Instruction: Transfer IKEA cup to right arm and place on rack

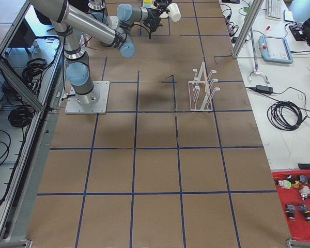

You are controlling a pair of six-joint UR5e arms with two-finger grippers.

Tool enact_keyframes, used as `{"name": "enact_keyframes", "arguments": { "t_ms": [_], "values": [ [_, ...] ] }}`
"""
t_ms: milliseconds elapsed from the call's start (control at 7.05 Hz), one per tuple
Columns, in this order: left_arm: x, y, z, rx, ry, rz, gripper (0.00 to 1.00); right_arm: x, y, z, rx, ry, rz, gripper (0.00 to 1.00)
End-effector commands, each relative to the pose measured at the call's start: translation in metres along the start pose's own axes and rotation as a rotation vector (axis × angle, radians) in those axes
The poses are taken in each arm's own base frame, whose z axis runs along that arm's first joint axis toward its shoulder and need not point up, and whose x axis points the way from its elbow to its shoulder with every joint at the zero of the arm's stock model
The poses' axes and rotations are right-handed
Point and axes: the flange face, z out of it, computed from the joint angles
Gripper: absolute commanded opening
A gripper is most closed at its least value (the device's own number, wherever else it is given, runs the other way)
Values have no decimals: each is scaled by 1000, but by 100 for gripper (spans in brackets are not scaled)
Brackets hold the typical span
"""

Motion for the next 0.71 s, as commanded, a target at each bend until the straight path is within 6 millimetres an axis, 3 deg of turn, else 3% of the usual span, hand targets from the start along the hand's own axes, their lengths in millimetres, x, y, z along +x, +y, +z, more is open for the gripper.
{"name": "enact_keyframes", "arguments": {
  "t_ms": [0,567],
  "values": [
    [1,0,1,0,2,0,0,-7,0,7,8,16,14,100],
    [2,0,1,1,4,0,0,-18,11,27,84,14,42,99]
  ]
}}
